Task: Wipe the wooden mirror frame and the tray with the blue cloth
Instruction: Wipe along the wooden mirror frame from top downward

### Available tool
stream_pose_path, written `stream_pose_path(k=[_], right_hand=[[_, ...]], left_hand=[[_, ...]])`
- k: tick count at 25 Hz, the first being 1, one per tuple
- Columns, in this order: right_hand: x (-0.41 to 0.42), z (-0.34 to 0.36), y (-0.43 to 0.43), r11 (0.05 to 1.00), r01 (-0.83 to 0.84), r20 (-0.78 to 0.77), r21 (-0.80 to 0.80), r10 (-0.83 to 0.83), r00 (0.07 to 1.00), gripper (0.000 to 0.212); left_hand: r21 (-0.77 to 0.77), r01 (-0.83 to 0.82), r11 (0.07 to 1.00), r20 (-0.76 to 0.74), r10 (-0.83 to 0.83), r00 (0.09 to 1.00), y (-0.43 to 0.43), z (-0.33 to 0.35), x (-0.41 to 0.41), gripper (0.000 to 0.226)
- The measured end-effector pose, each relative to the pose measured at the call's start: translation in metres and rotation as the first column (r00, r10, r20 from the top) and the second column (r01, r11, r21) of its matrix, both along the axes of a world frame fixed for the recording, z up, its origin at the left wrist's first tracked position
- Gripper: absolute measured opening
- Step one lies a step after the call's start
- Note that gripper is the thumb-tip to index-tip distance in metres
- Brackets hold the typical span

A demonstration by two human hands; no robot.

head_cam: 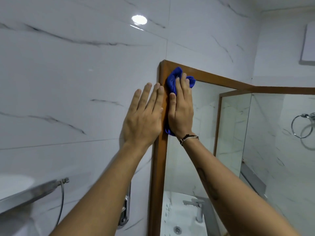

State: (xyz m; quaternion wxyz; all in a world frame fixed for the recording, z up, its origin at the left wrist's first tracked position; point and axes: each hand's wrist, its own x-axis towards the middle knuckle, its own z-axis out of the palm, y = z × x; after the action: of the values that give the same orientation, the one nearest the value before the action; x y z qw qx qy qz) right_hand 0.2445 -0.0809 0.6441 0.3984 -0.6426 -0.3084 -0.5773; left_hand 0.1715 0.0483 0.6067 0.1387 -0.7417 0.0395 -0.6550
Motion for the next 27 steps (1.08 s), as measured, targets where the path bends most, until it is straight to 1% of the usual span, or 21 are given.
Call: stream_pose_path(k=[3, 7, 9, 12, 16, 18, 21, 24, 26, 27], right_hand=[[0.000, -0.026, 0.002, 1.000, -0.022, 0.002, 0.012, 0.022, 1.000, 0.058], [-0.005, -0.091, 0.000, 0.998, -0.060, -0.047, -0.001, 0.060, 0.997, 0.062], [-0.007, -0.121, 0.000, 0.998, -0.067, -0.068, -0.008, 0.066, 0.996, 0.061], [-0.005, -0.144, -0.002, 0.998, -0.055, -0.048, -0.035, 0.053, 0.997, 0.060], [-0.006, -0.208, -0.004, 0.994, -0.047, -0.088, -0.096, 0.039, 0.995, 0.061], [-0.010, -0.242, -0.005, 0.993, -0.051, -0.127, -0.103, 0.038, 0.991, 0.061], [-0.014, -0.283, -0.005, 0.995, -0.017, -0.182, -0.100, -0.002, 0.983, 0.063], [-0.018, -0.341, -0.007, 0.987, 0.030, -0.236, -0.155, -0.067, 0.969, 0.064], [-0.029, -0.386, -0.009, 0.980, 0.022, -0.270, -0.198, -0.076, 0.960, 0.065], [-0.033, -0.397, -0.009, 0.980, 0.007, -0.287, -0.199, -0.065, 0.956, 0.065]], left_hand=[[-0.002, -0.012, 1.000, -0.002, 0.012, 1.000, 0.000, -0.003, 0.001, 0.062], [-0.037, 0.000, 0.999, -0.031, -0.001, 1.000, -0.005, -0.017, -0.005, 0.063], [-0.043, 0.000, 0.999, -0.054, -0.002, 0.999, -0.004, -0.028, -0.005, 0.065], [-0.061, 0.009, 0.998, -0.044, -0.012, 0.999, -0.005, -0.042, -0.002, 0.065], [-0.089, 0.028, 0.996, -0.060, -0.033, 0.998, -0.007, -0.093, -0.001, 0.063], [-0.103, 0.052, 0.993, -0.054, -0.058, 0.997, -0.011, -0.117, -0.003, 0.062], [-0.140, 0.051, 0.989, -0.034, -0.056, 0.998, -0.020, -0.137, -0.005, 0.061], [-0.185, 0.057, 0.981, -0.036, -0.064, 0.997, -0.026, -0.160, -0.002, 0.058], [-0.206, 0.082, 0.975, -0.016, -0.087, 0.996, -0.029, -0.180, -0.001, 0.057], [-0.228, 0.098, 0.969, -0.018, -0.105, 0.994, -0.031, -0.191, -0.001, 0.057]])
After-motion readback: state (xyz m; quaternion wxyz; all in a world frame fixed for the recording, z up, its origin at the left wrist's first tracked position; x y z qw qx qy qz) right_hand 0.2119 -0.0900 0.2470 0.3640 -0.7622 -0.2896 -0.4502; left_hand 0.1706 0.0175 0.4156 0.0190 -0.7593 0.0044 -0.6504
